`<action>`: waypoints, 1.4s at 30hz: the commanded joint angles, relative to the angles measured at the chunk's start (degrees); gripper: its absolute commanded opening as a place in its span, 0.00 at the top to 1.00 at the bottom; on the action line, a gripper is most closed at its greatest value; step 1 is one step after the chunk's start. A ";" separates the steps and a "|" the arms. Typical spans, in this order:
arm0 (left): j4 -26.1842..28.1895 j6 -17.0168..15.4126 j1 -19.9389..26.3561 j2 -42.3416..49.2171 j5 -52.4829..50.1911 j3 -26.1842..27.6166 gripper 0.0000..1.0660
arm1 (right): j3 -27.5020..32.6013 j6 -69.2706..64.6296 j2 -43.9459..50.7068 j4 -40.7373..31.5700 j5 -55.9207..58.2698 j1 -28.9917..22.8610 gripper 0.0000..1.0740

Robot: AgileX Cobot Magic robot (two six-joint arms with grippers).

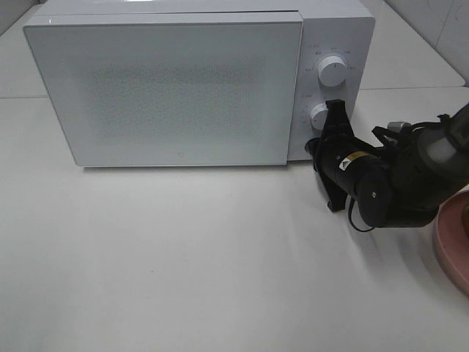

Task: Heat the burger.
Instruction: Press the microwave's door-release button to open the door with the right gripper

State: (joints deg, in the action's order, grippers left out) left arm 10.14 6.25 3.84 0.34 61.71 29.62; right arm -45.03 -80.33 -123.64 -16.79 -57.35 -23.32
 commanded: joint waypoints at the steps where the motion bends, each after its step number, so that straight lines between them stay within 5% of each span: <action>1: 0.57 -0.06 -0.06 0.92 -0.29 -0.06 0.23 | -5.90 3.95 1.20 -5.90 -15.24 1.43 1.00; 17: 0.57 -0.06 -0.06 0.92 -0.29 -0.06 0.23 | -7.33 4.47 1.09 -5.73 -11.69 1.38 1.00; 27: 0.57 -0.06 -0.06 0.92 -0.29 -0.06 0.23 | -7.16 0.86 1.15 1.72 -0.23 1.26 1.00; 42: 0.52 -0.06 -0.06 0.92 -0.29 -0.06 0.23 | 3.21 -0.29 7.39 8.08 7.05 1.20 1.00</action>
State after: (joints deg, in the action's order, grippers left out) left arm 10.14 6.25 3.84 0.34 61.71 29.62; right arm -42.80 -80.10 -118.26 -11.40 -48.70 -22.46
